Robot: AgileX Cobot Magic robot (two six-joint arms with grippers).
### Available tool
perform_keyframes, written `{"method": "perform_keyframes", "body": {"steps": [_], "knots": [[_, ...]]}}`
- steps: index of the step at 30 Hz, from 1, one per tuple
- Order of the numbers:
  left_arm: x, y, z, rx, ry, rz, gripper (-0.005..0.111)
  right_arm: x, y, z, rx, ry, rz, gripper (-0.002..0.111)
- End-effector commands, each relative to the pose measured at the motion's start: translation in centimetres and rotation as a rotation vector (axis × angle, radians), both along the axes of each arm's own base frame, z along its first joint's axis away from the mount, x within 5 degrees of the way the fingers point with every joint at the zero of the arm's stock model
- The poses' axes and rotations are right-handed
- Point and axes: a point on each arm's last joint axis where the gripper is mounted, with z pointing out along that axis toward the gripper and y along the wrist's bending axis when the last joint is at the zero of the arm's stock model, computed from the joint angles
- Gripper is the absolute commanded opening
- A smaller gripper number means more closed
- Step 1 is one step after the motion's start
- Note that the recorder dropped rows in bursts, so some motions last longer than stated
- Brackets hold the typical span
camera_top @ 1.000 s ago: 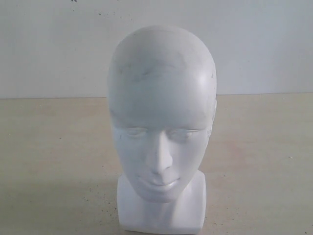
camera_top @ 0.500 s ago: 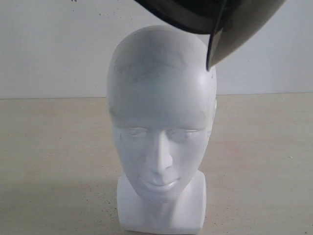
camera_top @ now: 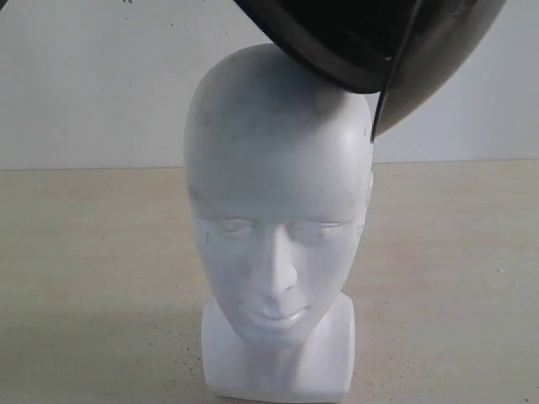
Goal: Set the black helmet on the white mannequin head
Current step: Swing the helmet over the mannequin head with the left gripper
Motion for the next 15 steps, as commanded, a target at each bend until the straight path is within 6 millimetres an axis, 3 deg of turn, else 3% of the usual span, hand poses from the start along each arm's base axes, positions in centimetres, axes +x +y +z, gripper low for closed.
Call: {"method": "perform_keyframes", "body": {"steps": [1,15], "knots": [[-0.9,0.6,1.5,-0.11,-0.072,-0.031,0.004,0.0,0.0,0.1,-0.005,-0.019,-0.006,0.0],[-0.1,0.6,-2.0,-0.087,0.05,-0.013,0.004,0.0,0.0,0.1,-0.005,-0.019,-0.006,0.0]]}}
